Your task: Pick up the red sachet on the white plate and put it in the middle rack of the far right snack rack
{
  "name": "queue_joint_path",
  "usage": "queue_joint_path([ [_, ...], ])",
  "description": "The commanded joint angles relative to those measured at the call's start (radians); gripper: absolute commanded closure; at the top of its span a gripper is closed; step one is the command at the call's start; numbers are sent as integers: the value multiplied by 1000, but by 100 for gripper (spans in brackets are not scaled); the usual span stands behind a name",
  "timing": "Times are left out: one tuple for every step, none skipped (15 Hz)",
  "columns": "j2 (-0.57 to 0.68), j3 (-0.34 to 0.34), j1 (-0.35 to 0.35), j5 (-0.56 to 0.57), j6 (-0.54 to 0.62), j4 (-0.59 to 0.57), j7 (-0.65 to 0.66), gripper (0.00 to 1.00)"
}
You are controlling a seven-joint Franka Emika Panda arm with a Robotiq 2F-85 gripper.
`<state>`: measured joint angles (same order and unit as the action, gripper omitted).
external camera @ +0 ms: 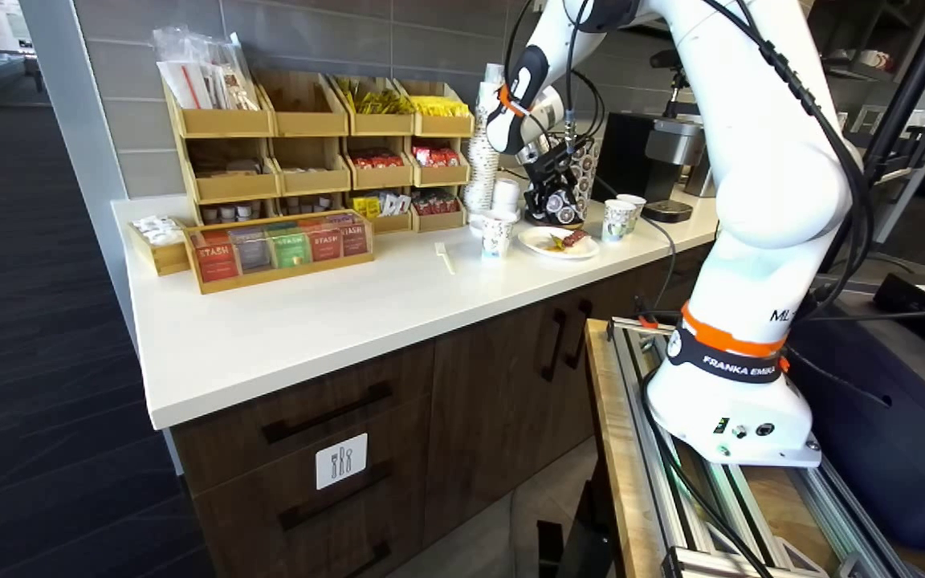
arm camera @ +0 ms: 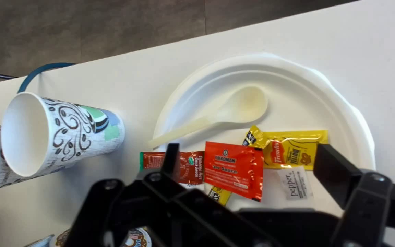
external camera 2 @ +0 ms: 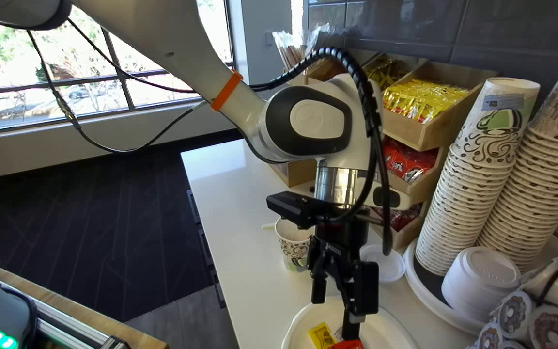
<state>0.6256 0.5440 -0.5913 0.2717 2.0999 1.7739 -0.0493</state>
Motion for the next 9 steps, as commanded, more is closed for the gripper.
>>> queue_joint_path([
  [51, -81, -100, -73, 13, -79, -53, 0],
  [64, -100, -123, -94, 16, -103, -64, 0],
  [73, -116, -141, -111, 6, -123, -73, 0],
  [87, -132, -163, -128, 20, -146, -81, 2],
  [101, -146, -180, -140, 23, -171, -85, 4],
  [113, -154, -192, -143, 26, -189, -83, 2],
  [130, -158, -201, -141, 26, -213, -73, 6],
  [144, -162, -210, -138, 26, -233, -67, 7],
  [162, -161, -216, -130, 30, -252, -58, 13],
])
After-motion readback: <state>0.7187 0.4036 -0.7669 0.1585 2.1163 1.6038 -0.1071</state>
